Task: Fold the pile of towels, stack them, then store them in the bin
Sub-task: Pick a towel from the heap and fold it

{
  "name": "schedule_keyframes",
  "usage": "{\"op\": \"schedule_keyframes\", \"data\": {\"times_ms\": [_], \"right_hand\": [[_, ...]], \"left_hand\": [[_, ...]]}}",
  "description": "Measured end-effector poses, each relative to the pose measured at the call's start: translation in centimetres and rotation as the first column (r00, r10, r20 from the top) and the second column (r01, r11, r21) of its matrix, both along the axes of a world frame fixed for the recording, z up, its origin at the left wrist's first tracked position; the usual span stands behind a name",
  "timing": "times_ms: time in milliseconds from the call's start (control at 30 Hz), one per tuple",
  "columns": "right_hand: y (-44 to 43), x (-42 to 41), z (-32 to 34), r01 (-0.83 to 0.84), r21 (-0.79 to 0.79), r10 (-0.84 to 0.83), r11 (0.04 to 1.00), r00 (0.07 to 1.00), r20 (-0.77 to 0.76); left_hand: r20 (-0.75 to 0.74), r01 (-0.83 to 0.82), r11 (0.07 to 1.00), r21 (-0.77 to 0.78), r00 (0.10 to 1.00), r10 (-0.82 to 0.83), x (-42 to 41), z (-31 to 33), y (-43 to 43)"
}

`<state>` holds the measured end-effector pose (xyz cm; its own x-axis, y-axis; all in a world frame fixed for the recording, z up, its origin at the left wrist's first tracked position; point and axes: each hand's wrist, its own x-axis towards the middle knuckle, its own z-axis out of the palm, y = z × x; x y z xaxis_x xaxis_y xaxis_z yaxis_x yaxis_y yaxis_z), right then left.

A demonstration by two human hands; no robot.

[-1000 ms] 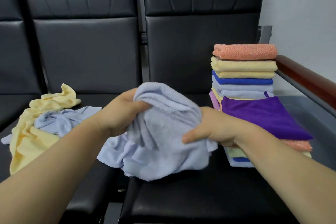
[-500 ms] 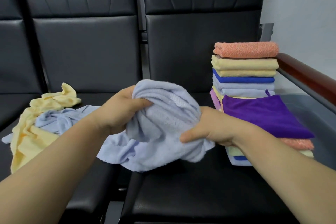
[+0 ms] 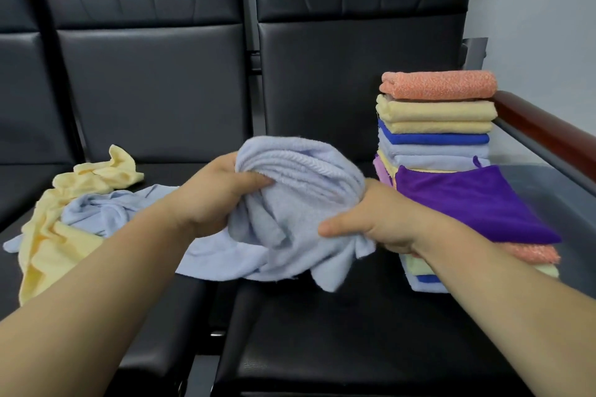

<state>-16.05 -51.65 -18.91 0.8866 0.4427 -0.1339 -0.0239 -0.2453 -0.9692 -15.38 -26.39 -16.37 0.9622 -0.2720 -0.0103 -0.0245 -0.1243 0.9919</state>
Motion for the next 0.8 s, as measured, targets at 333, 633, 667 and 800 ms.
{"op": "schedule_keyframes", "data": {"times_ms": [333,633,667,800], "right_hand": [[-1.5,1.0,1.3,0.120,-0.256,-0.068,0.959,0.977,0.204],[0.1,0.2,-0.2,-0.006,-0.630,0.091,0.777,0.991,0.103],[0.1,0.5,-0.3,0.045,-0.677,0.071,0.734,0.987,0.142],[-1.8,1.2,0.9,0.150,-0.414,-0.067,0.898,0.975,0.210]], "left_hand": [[-0.014,0.118,0.685,0.719,0.988,-0.155,-0.8,0.4,-0.3],[-0.053,0.160,0.979,-0.125,0.984,-0.167,0.0,0.1,0.3],[-0.068,0.199,0.974,-0.109,0.976,-0.207,0.1,0.1,0.5],[0.041,0.166,0.780,0.604,0.970,-0.238,0.2,-0.1,1.0]]}}
